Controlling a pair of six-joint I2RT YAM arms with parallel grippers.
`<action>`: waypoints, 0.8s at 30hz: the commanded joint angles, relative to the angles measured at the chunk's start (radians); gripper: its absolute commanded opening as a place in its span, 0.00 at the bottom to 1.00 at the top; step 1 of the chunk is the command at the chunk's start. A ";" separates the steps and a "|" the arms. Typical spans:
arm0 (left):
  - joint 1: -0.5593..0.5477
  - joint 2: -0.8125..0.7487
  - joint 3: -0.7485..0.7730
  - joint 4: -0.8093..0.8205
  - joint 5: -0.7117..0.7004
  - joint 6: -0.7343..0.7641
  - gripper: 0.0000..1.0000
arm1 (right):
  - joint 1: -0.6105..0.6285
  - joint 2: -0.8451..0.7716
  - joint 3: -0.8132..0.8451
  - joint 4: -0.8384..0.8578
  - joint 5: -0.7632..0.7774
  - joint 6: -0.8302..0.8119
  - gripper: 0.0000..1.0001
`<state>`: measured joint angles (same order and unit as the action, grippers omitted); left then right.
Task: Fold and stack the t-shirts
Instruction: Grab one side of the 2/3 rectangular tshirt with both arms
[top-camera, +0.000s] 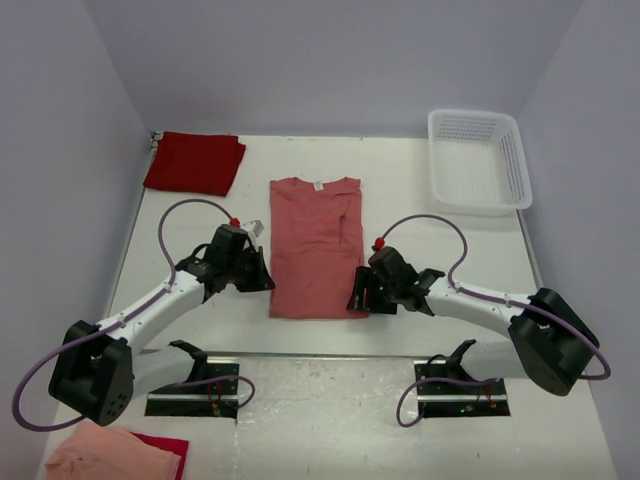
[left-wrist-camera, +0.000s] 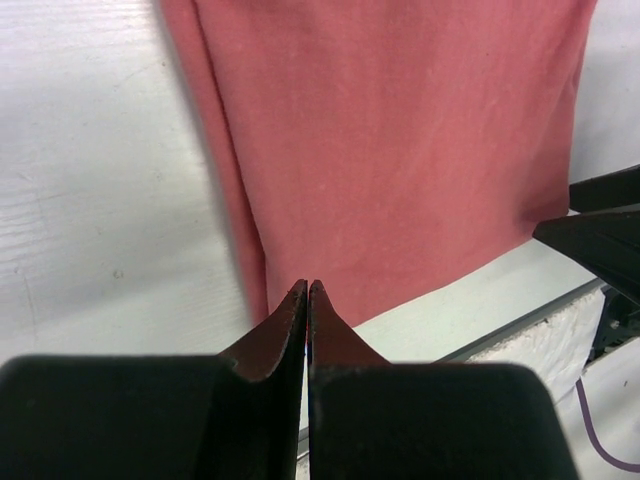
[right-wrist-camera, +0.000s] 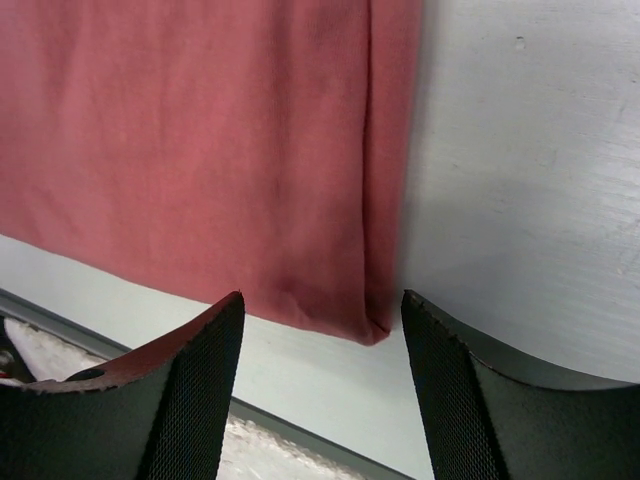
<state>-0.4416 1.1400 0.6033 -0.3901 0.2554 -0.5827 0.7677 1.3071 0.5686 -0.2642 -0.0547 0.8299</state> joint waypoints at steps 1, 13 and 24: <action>-0.003 -0.017 0.052 -0.064 -0.060 0.006 0.00 | 0.005 0.035 -0.053 0.026 0.004 0.051 0.66; -0.003 0.038 0.041 -0.158 -0.140 -0.052 0.00 | 0.050 -0.023 -0.141 0.062 0.007 0.170 0.64; -0.003 0.063 0.059 -0.213 -0.188 -0.097 0.00 | 0.099 -0.045 -0.174 0.068 0.035 0.244 0.64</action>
<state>-0.4412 1.2114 0.6304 -0.5674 0.1112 -0.6445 0.8536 1.2404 0.4469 -0.0845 -0.0692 1.0481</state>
